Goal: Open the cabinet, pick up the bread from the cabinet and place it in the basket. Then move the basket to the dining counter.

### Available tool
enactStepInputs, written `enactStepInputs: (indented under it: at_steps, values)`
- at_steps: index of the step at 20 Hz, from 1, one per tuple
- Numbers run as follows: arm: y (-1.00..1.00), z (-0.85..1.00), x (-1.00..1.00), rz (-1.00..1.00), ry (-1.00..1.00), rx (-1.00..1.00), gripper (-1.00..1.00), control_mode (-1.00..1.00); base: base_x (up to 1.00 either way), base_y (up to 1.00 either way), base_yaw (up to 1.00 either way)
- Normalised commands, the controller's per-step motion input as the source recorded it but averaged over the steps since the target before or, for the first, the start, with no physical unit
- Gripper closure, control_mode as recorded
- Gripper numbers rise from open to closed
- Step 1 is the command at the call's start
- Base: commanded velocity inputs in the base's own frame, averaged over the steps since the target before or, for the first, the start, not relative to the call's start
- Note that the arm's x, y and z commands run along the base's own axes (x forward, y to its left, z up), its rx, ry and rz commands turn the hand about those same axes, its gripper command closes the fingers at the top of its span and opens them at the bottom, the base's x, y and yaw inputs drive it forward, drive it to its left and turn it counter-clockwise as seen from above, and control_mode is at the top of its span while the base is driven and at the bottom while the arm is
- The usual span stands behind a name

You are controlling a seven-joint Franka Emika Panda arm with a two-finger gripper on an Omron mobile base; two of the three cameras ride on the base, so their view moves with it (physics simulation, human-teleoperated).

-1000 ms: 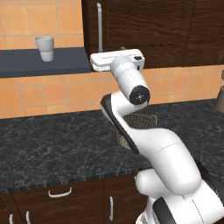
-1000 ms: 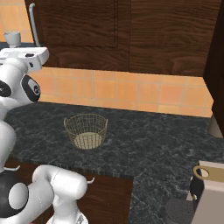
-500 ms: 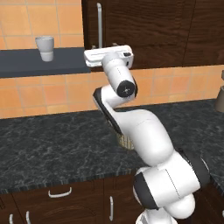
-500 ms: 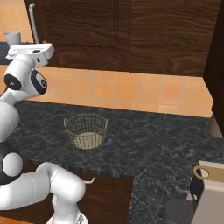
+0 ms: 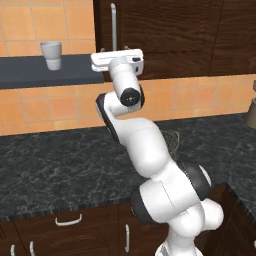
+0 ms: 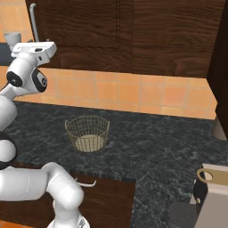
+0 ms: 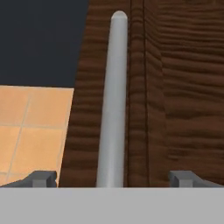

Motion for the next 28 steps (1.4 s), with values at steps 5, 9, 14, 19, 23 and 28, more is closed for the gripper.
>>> enactStepInputs:
  at_steps: [5,9,14,19,23,28]
  values:
    - [0.01,0.00,0.36,0.00,0.00,0.00,1.00,-1.00,0.00,0.00,0.00]
    - [0.00,0.00,0.00,0.00,0.00,0.00,1.00,-1.00,0.00,0.00,0.00]
    - [0.00,0.00,0.03,0.00,0.00,0.00,1.00,-1.00,0.00,0.00,0.00]
    - [-0.34,0.15,-0.35,-0.03,0.00,0.00,1.00,-1.00,0.00,0.00,0.00]
    - [-0.55,0.44,-1.00,-0.13,0.01,0.01,1.00,-1.00,0.00,0.00,0.00]
    - [-0.63,0.47,-1.00,-0.14,0.08,0.07,1.00,-1.00,0.00,0.00,0.00]
